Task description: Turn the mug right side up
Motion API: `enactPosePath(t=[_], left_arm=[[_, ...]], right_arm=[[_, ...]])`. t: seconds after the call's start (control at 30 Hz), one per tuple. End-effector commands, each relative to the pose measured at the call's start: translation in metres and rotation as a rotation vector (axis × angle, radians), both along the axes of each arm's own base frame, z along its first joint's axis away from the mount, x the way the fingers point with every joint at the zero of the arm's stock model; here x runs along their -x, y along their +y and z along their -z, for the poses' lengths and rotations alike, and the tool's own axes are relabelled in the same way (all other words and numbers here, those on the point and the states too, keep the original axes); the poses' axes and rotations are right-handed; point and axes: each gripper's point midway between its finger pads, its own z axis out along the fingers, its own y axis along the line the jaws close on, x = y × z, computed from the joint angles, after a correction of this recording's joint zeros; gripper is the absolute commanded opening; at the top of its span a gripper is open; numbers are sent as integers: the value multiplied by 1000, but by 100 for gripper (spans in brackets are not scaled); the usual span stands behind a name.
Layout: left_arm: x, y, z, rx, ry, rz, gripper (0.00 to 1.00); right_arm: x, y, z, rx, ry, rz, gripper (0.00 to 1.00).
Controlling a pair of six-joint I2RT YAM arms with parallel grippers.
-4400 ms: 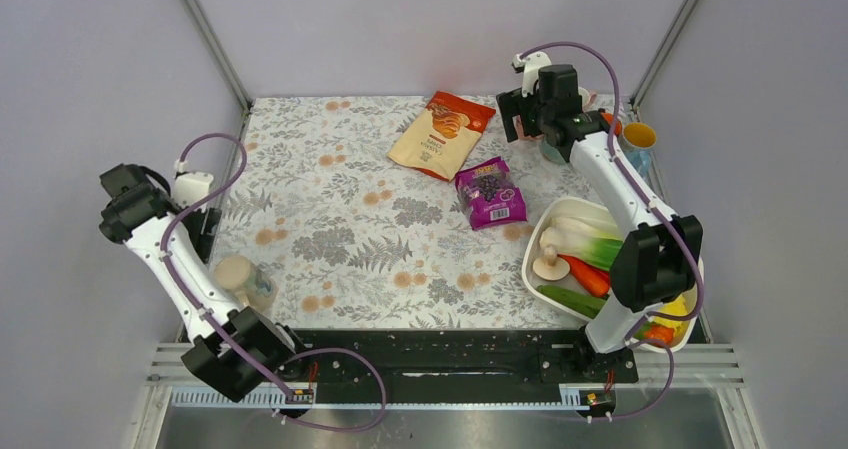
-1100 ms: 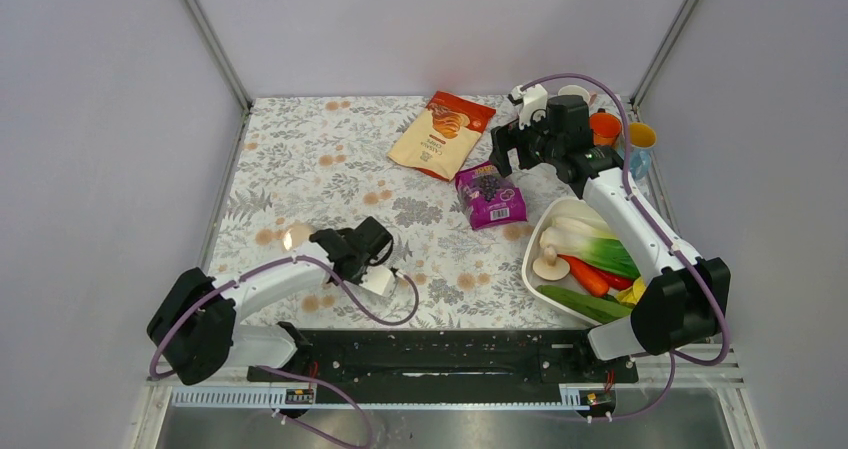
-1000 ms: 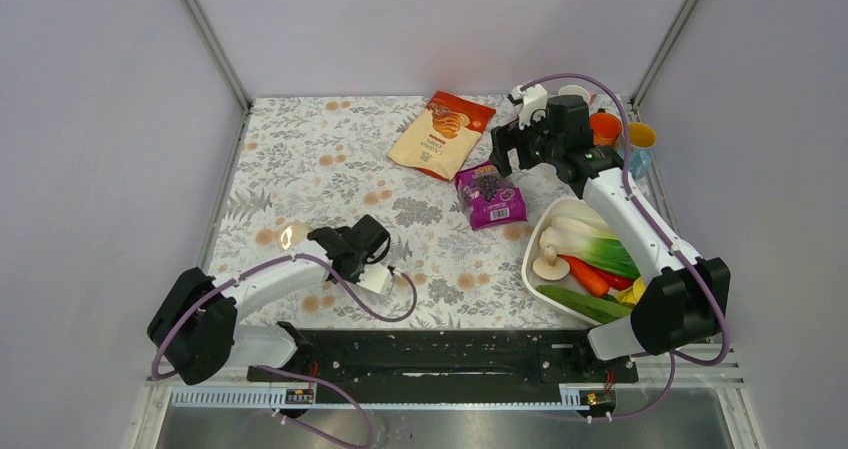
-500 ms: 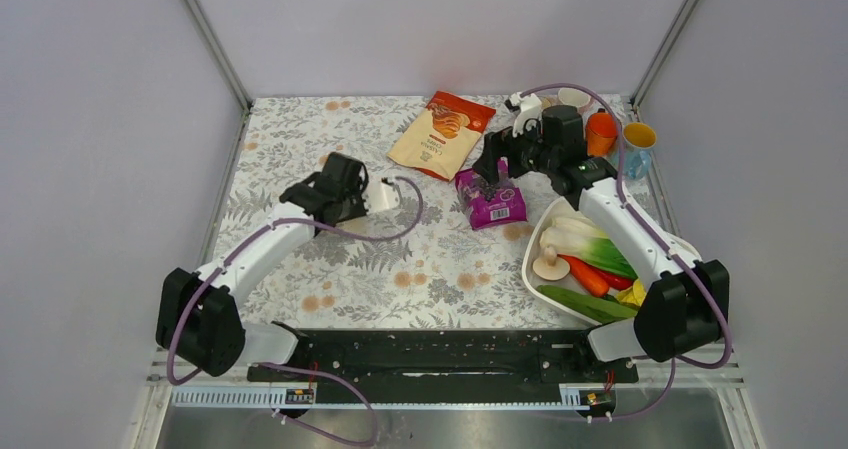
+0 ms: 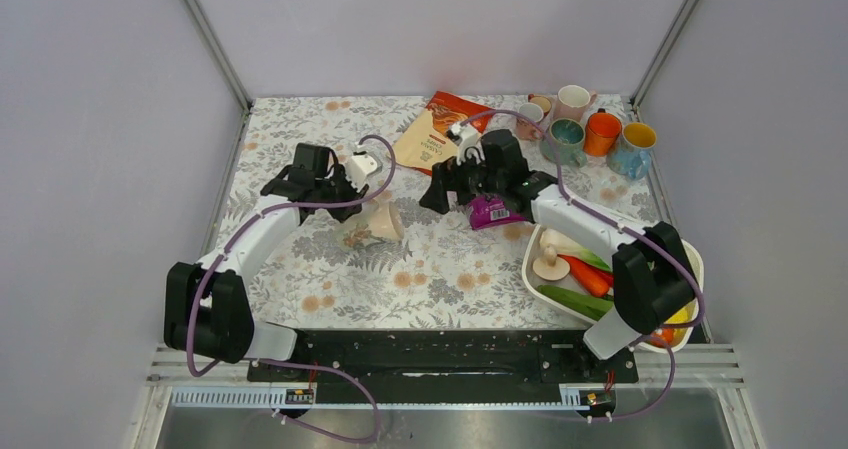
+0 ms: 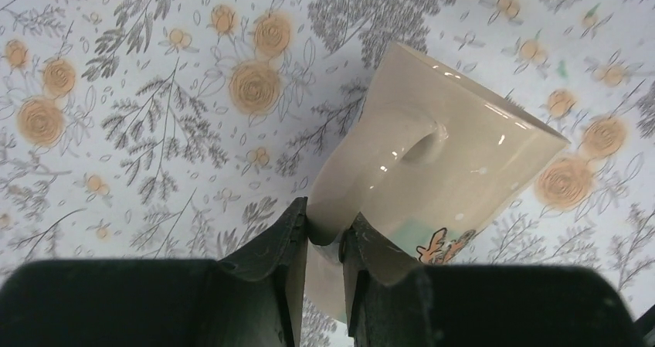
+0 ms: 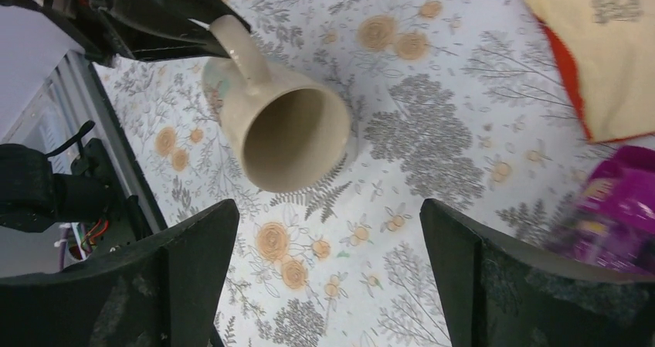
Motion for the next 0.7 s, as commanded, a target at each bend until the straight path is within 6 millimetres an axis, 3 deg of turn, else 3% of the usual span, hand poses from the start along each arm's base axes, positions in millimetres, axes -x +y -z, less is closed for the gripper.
enactPosePath(t=[0.0, 0.27, 0.4, 0.47, 0.57, 0.67], left_arm=[[-17, -38, -52, 277, -150, 65, 0], [-17, -50, -60, 372, -116, 57, 0], [-19, -52, -69, 398, -121, 51, 0], [-20, -53, -70, 407, -123, 44, 0], [-22, -54, -72, 421, -122, 34, 0], [-20, -57, -76, 445, -109, 39, 0]], right_arm=[[13, 42, -17, -92, -40, -98, 96], [26, 81, 3, -93, 35, -197, 88], [34, 94, 9, -91, 67, -253, 76], [39, 99, 12, -88, 79, -287, 63], [42, 102, 9, -87, 59, -328, 30], [39, 101, 5, -65, -8, -356, 13]])
